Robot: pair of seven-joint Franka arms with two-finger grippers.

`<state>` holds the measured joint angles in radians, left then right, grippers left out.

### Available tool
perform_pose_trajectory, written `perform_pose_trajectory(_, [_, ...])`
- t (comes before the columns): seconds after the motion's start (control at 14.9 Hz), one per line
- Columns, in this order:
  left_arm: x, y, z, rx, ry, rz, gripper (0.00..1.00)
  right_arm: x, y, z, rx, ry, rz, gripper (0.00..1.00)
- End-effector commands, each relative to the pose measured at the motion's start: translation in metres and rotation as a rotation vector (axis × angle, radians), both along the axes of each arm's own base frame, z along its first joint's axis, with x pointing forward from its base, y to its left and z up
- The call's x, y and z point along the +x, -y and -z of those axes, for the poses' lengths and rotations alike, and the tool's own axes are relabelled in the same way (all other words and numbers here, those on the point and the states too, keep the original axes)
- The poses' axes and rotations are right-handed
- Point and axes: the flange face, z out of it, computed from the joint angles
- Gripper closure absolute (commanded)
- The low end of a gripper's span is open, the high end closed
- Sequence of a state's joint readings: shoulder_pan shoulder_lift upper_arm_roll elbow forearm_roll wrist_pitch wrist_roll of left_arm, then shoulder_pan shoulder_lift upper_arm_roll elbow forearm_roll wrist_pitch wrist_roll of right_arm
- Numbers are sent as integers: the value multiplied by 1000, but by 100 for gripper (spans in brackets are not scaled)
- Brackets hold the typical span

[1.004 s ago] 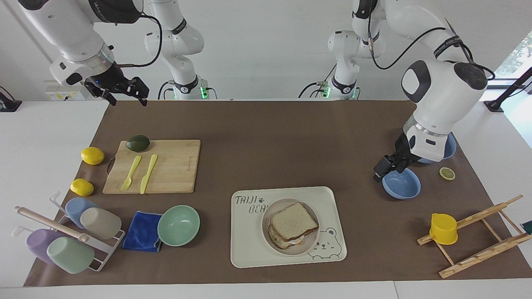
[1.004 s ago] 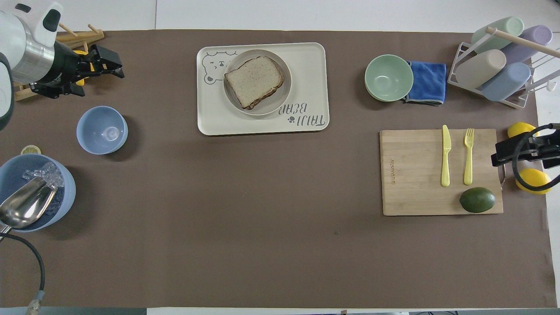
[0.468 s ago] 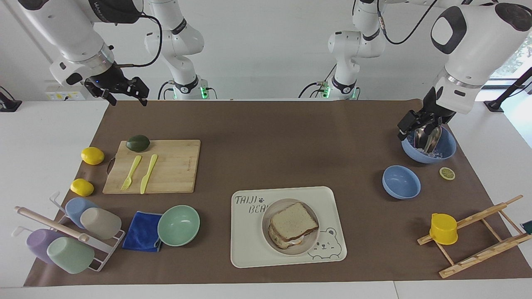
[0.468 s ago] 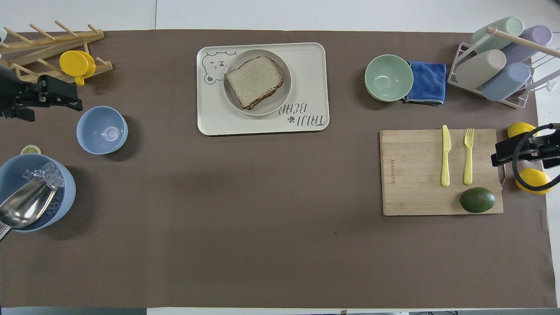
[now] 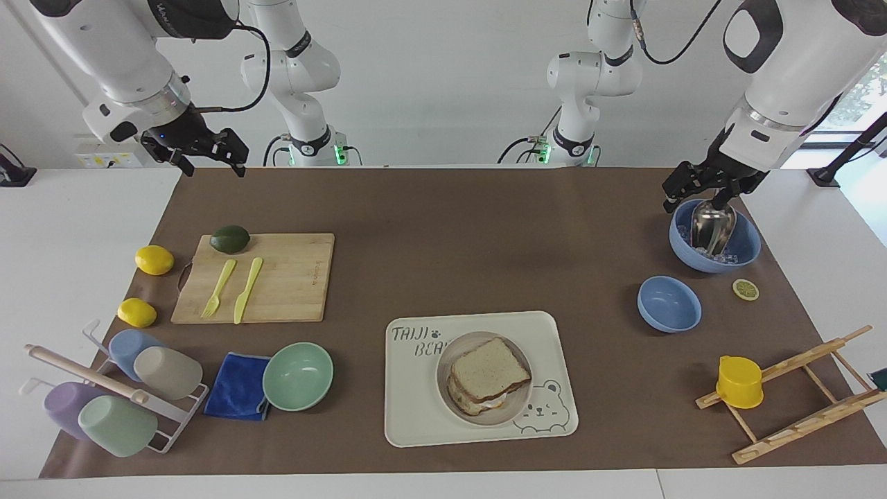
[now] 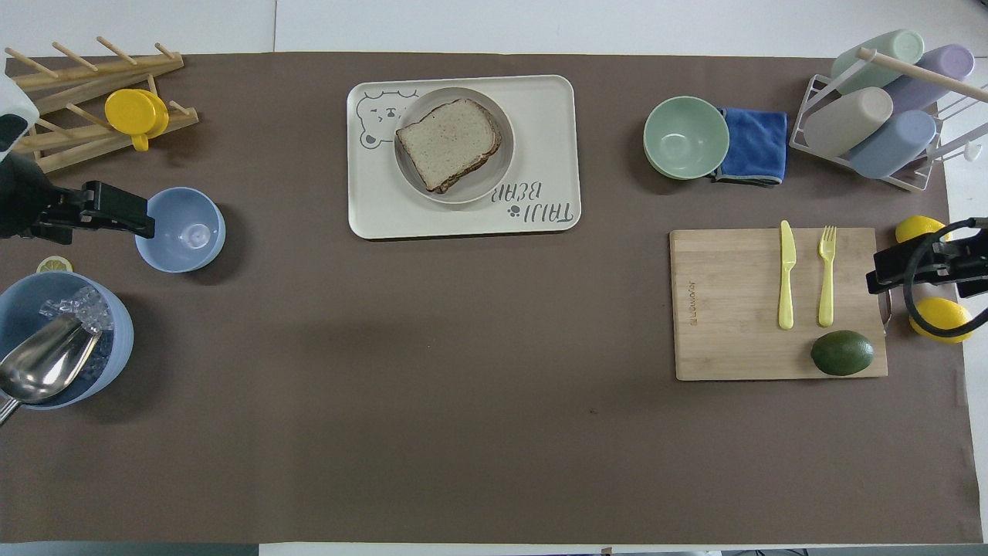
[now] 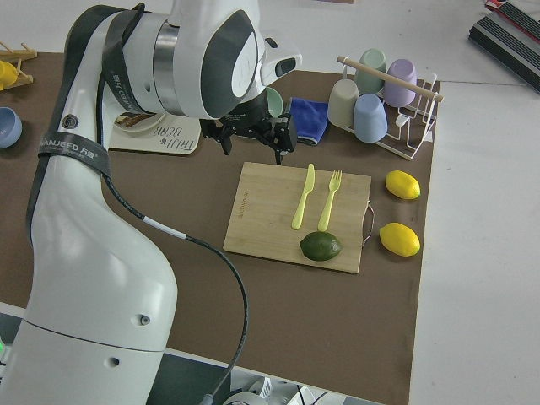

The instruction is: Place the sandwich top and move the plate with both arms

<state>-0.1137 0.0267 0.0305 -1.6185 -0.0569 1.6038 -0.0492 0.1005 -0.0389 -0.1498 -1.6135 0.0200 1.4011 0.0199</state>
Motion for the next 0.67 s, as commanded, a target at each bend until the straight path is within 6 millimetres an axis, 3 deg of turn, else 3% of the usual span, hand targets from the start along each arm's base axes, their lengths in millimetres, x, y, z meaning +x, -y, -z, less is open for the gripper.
perform_pose_trajectory(0.0, [-20,-4,17,17,57,24,0,-2,1,2,-3,-8,-9,0])
perform_pose_trajectory(0.13, [-16,-4,11,58,69,49,0,-2,1,1,-3,-6,-9,0])
perform_pose_trajectory(0.33, [-15,-4,-14,58,17,50,0,-2,1,2,-3,-8,-9,0])
perform_pose_trajectory(0.6, [-18,-4,-23,59,23,53,0,-2,1,1,-3,-6,-9,0])
